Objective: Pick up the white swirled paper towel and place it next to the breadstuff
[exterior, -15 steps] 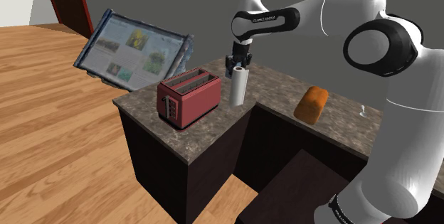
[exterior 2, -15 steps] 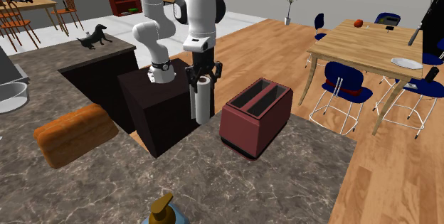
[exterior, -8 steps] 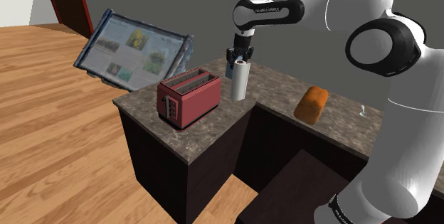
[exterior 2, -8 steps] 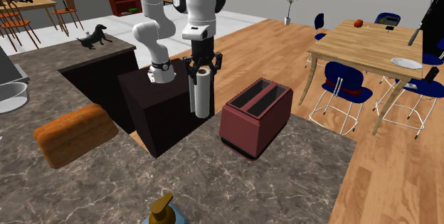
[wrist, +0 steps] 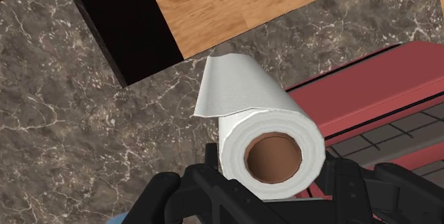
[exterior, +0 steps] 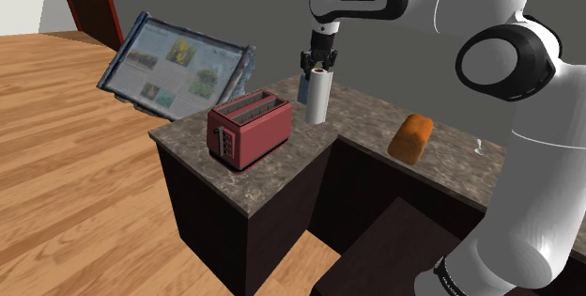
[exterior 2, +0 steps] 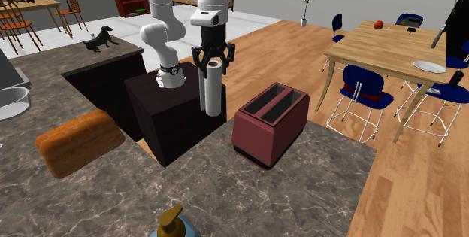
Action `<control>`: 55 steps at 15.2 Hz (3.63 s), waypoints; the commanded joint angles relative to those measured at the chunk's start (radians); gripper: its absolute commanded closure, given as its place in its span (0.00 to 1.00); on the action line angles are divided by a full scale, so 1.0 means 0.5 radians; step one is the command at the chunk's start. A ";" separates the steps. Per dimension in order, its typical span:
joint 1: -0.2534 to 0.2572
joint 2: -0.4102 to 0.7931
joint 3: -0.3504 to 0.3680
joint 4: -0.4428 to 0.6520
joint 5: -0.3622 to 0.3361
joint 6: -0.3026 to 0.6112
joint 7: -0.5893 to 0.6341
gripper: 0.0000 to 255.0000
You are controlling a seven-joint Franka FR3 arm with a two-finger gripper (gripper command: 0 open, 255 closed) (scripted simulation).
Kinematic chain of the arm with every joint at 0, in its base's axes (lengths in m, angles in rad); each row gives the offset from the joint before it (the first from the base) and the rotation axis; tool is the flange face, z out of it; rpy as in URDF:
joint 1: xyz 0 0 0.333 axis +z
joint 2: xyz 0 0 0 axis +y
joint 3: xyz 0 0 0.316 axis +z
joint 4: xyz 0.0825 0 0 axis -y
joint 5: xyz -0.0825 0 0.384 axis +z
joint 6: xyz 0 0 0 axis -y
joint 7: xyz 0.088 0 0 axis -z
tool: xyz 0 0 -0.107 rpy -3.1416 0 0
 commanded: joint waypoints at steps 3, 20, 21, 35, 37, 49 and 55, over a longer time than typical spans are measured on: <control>-0.002 0.022 -0.001 0.140 0.002 -0.118 -0.008 1.00; -0.007 0.285 -0.003 1.021 0.010 -0.737 -0.041 1.00; -0.007 0.323 -0.003 1.114 0.011 -0.790 -0.044 1.00; -0.261 -0.441 -0.127 0.061 0.027 -0.481 -0.413 1.00; -0.303 -0.533 -0.161 -0.060 0.026 -0.449 -0.489 1.00; -0.546 -0.895 -0.421 -0.489 -0.006 -0.357 -0.989 1.00; -0.666 -0.963 -0.579 -0.555 -0.023 -0.344 -1.266 1.00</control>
